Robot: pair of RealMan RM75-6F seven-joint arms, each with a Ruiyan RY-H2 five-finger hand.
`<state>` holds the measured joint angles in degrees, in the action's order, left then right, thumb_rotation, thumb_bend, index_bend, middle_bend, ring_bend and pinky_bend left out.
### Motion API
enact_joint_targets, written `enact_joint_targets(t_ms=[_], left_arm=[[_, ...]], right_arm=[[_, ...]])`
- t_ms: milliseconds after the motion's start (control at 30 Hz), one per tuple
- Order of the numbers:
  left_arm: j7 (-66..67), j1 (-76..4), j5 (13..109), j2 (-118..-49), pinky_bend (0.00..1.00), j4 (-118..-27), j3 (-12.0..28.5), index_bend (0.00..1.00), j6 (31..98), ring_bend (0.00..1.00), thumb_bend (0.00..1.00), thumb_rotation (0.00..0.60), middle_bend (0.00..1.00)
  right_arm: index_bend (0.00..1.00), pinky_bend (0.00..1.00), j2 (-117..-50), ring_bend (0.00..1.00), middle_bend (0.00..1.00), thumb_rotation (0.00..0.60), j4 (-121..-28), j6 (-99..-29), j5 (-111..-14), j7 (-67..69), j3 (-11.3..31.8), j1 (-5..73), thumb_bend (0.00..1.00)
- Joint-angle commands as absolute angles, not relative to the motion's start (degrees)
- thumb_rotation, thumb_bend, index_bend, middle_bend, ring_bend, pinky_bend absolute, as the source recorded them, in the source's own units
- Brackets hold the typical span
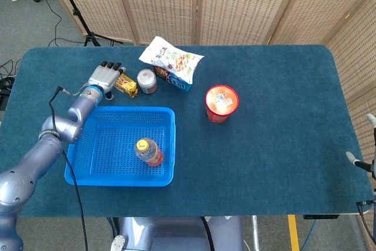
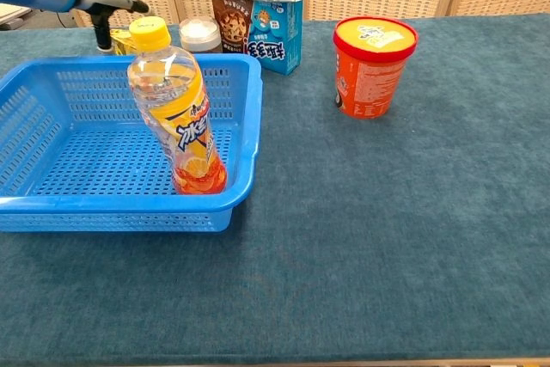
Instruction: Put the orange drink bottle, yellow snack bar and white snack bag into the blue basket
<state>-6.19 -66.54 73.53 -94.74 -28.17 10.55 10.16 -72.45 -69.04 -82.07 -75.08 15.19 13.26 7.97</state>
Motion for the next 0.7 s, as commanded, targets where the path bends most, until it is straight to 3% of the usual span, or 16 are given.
enact_joint_targets(t_ms=[33, 267, 700], left_arm=[[-8.1, -67.7, 75.3, -96.8, 0.0, -25.9, 10.1, 0.11, 9.3, 0.0, 0.25, 0.6, 0.0], [-10.8, -69.0, 78.1, -100.2, 0.0, -21.5, 9.0, 0.11, 8.7, 0.0, 0.25, 0.6, 0.0], [-13.4, -68.5, 80.6, -102.7, 0.06, -16.8, 6.8, 0.23, 8.2, 0.02, 0.27, 0.6, 0.04]], right_arm=[[0.11, 0.13, -72.5, 0.0, 0.0, 0.6, -68.8, -82.0, -74.9, 15.4, 13.4, 8.0, 0.16], [0.11, 0.13, -72.5, 0.0, 0.0, 0.6, -68.4, -81.9, -74.6, 16.1, 13.7, 7.8, 0.16], [0.11, 0.13, -72.2, 0.0, 0.0, 0.6, -68.8, -82.0, -75.1, 17.0, 13.7, 7.8, 0.16]])
